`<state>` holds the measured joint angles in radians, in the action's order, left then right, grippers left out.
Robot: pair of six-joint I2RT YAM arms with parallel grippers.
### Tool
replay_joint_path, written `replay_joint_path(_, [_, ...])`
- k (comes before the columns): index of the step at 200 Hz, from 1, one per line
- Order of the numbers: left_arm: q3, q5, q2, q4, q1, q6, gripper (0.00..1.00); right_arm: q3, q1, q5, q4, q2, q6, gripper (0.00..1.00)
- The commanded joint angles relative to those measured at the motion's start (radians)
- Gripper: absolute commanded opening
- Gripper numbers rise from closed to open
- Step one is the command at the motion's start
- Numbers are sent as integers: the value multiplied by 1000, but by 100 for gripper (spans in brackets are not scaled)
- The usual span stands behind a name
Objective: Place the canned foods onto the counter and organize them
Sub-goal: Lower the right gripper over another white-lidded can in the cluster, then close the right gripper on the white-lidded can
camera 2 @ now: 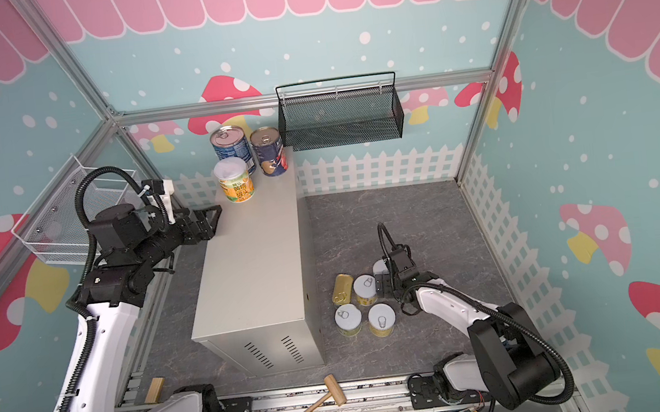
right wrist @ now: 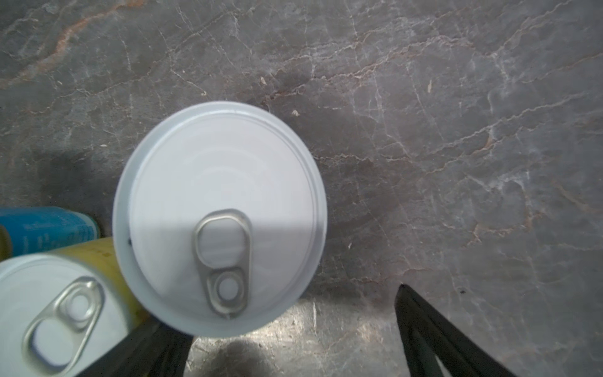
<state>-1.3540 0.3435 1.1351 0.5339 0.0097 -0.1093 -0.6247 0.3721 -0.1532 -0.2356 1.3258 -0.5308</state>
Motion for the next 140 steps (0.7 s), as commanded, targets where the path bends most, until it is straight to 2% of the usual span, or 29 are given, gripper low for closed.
replay_joint_path(1, [16, -5, -18, -8, -5, 0, 99, -48, -7, 7, 66, 29, 19, 95])
replay_joint_path(73, [26, -12, -28, -7, -5, 13, 99, -128, -9, 26, 127, 151, 65, 90])
replay_joint_path(140, [33, -21, -36, -12, -3, 13, 99, -175, -10, 43, 150, 173, 108, 74])
